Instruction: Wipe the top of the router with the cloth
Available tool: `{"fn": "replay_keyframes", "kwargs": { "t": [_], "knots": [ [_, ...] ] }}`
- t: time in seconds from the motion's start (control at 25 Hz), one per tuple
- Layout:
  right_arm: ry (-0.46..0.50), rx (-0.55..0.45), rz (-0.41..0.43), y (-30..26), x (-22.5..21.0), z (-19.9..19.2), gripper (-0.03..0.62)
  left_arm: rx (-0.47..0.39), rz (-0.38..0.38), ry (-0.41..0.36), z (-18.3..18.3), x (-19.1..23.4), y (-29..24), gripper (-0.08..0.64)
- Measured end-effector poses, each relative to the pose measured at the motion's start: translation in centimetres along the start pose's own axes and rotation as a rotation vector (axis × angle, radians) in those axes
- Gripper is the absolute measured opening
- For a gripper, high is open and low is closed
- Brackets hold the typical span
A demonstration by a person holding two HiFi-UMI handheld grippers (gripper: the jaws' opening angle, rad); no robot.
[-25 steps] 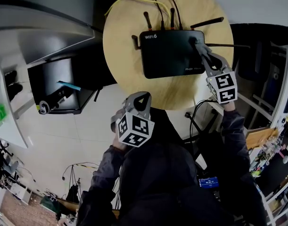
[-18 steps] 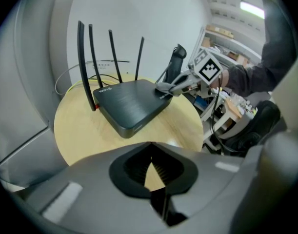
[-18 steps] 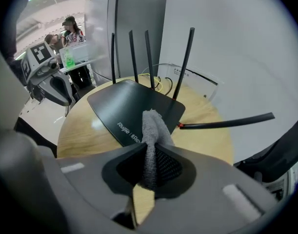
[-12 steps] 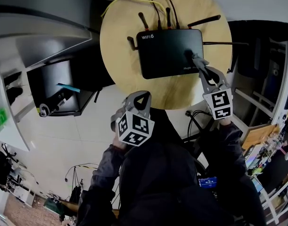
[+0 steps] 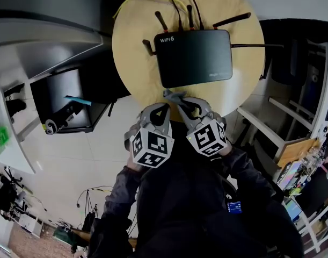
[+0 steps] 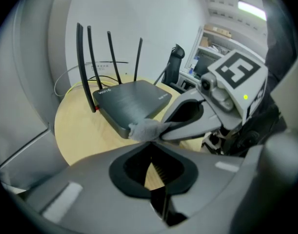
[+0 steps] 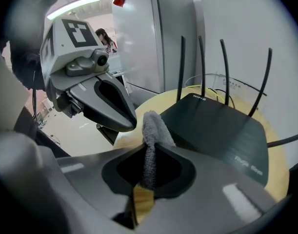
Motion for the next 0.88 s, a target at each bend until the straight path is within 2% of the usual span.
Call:
{"fn": "replay_keyframes", "kwargs": {
  "t": [0.12, 0.52, 0.88],
  "knots": [
    [-0.040, -0.037, 0.011, -1.6, 0.6, 0.5, 0.033, 0.003, 0.007, 0.008, -0.3, 0.4, 0.4, 0.000],
    [-0.297, -0.166, 0.026, -4.3, -1.4, 1.2, 0.033, 0.017, -0.001, -0.001, -1.1, 0.2, 0.5, 0.000],
    [-0.389, -0.194, -0.019, -2.6, -3.3, -0.7, 0.034, 0.014, -0.019, -0.032, -0.4, -0.3, 0.1, 0.000]
  ]
}}
Point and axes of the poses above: the fingertips, and each gripper's own axes: y backward along the fingers, x to its left, z out of its top, the point moved 8 cm from there along y, backward along the fingers, and after that the axes turned 15 degrees about z, right-handed, at the moved point
